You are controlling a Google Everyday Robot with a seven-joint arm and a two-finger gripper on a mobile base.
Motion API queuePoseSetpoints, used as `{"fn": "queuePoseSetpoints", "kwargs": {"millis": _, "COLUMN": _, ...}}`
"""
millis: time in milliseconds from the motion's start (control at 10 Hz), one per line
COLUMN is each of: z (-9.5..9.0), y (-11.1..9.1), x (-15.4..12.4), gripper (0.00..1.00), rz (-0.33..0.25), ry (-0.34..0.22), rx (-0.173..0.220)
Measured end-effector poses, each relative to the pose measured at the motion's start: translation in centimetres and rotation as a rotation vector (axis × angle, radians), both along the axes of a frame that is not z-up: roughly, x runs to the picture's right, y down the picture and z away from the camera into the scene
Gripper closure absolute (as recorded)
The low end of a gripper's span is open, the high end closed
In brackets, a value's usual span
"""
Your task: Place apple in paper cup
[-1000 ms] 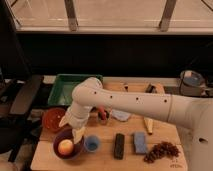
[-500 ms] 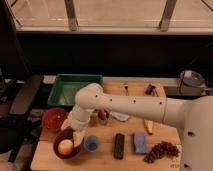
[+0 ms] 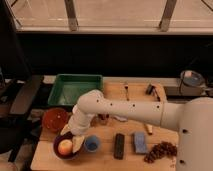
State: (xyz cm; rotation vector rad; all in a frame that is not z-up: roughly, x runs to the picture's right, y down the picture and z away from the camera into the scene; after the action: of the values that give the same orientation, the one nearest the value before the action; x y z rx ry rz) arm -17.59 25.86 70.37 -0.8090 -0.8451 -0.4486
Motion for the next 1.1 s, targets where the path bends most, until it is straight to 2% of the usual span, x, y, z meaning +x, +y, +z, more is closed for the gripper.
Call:
{"fn": "queuePoseSetpoints", "kwargs": {"millis": 700, "z": 1.5, "y": 2.9, "x": -1.6, "gripper": 0.35, "rz": -0.007, "ry": -0.026, "rx": -0.077}}
{"fn": "queuePoseSetpoints", "kwargs": {"millis": 800, "z": 1.8, "y": 3.2, "x": -1.8, "gripper": 0.42, "rz": -0.009, "ry": -0.034, "rx": -0.087}}
{"fn": "queuePoseSetpoints", "kwargs": {"millis": 1100, "z": 2.1, "y": 3.6, "x": -2.1, "gripper": 0.72, "rz": -0.021, "ry": -0.046, "rx": -0.097}}
